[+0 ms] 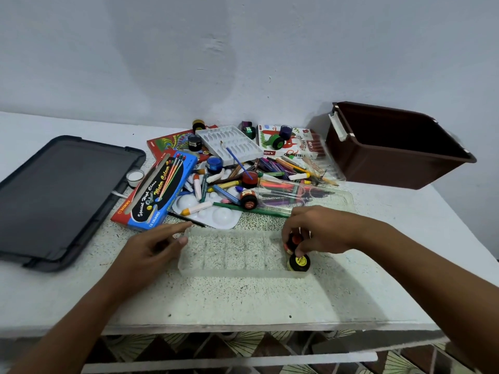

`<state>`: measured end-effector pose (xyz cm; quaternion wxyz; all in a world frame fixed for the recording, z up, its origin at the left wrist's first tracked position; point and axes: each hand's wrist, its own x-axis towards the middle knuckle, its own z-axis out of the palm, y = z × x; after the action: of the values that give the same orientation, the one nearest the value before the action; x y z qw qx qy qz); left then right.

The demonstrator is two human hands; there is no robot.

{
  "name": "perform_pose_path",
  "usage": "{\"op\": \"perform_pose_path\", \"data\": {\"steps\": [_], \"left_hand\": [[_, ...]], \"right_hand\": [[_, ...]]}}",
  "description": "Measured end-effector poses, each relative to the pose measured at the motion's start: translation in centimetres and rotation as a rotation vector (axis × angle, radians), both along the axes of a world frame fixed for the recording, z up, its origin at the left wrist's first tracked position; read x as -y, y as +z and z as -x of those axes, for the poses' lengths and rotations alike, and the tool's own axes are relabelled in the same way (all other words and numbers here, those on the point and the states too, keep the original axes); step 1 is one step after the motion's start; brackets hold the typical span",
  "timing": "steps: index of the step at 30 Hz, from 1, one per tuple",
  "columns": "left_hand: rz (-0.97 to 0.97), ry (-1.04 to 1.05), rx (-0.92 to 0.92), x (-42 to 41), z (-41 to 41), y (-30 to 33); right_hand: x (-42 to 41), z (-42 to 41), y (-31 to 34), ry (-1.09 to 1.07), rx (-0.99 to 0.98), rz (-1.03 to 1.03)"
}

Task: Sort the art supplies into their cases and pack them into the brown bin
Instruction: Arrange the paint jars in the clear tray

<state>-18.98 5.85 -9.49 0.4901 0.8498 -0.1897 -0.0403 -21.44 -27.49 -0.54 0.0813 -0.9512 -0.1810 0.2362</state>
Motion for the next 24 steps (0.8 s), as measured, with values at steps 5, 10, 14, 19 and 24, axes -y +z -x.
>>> {"op": "perform_pose_path", "data": {"steps": [5, 10, 14, 19, 24], "left_hand": [[0.024, 0.021, -0.012, 0.3, 0.0, 0.3], [0.023, 0.073, -0.025, 0.3, -0.3, 0.3], [0.028, 0.120, -0.035, 0.6, -0.4, 0.2], [-0.039, 0.149, 0.037, 0.5, -0.8, -0.1], [-0.050, 0.132, 0.067, 0.3, -1.0, -0.5]], "right_hand": [[-0.2, -1.7, 0.8, 0.003, -0.025, -0.005], [1.0, -7.2, 1.3, -0.238, 0.326, -0.105], [2.3, -12.3, 0.5, -0.456, 0.412, -0.090], [2.8, -17.5, -1.0, -0.483, 0.407, -0.022], [2.7, -20.9, -2.8, -0.515, 0.358, -0.027]]}}
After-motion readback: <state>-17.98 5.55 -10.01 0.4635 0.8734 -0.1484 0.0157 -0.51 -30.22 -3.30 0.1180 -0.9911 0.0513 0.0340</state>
